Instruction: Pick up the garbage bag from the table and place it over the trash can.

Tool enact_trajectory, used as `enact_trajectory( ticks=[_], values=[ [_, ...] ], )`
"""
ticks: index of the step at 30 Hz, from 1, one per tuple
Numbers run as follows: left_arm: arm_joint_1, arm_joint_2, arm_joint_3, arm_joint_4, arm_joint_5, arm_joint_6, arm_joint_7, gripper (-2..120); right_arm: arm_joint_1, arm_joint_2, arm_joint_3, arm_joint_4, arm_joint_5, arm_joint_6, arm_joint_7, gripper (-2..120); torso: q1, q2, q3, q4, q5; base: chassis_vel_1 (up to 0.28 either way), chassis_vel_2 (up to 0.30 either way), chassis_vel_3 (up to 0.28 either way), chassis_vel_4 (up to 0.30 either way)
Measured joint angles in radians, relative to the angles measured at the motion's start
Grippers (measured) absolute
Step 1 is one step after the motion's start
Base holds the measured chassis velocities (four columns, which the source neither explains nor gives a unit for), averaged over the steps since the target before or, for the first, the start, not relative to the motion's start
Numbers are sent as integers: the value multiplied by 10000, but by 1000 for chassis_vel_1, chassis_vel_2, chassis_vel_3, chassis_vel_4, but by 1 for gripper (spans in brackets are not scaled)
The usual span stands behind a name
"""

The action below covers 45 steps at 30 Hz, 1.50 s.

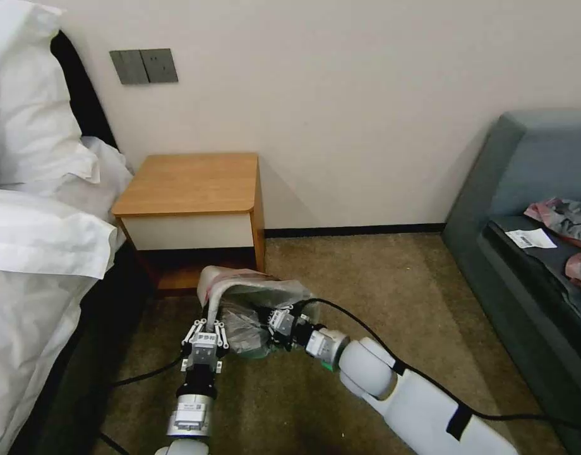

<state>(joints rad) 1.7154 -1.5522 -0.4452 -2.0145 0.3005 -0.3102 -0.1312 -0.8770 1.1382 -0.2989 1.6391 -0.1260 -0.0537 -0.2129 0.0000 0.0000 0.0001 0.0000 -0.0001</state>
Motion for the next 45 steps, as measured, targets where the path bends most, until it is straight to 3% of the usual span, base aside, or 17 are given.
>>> enact_trajectory(
  ticks=[11, 22, 32, 45],
  values=[
    [217, -140, 273, -128, 495, -212, 106, 7, 888, 647, -447, -1436, -157, 92, 77, 0, 0, 0, 0, 0, 1, 0, 0, 0, 0],
    [255, -304, 379, -102, 661, -266, 107, 7, 1063, 864, -542, -1838, -216, 284, 206, 0, 0, 0, 0, 1, 1, 0, 0, 0, 0],
    [-205, -377, -26, 145, 268, 38, 28, 7, 214, 111, -301, -278, -24, 363, 267, 0, 0, 0, -1, 0, 2, 0, 0, 0, 0],
    [-452, -233, -271, 225, -345, 560, -228, 7, -1824, -909, 949, 2103, 140, 980, 339, 0, 0, 0, -2, -1, 2, 0, 0, 0, 0]
  ],
)
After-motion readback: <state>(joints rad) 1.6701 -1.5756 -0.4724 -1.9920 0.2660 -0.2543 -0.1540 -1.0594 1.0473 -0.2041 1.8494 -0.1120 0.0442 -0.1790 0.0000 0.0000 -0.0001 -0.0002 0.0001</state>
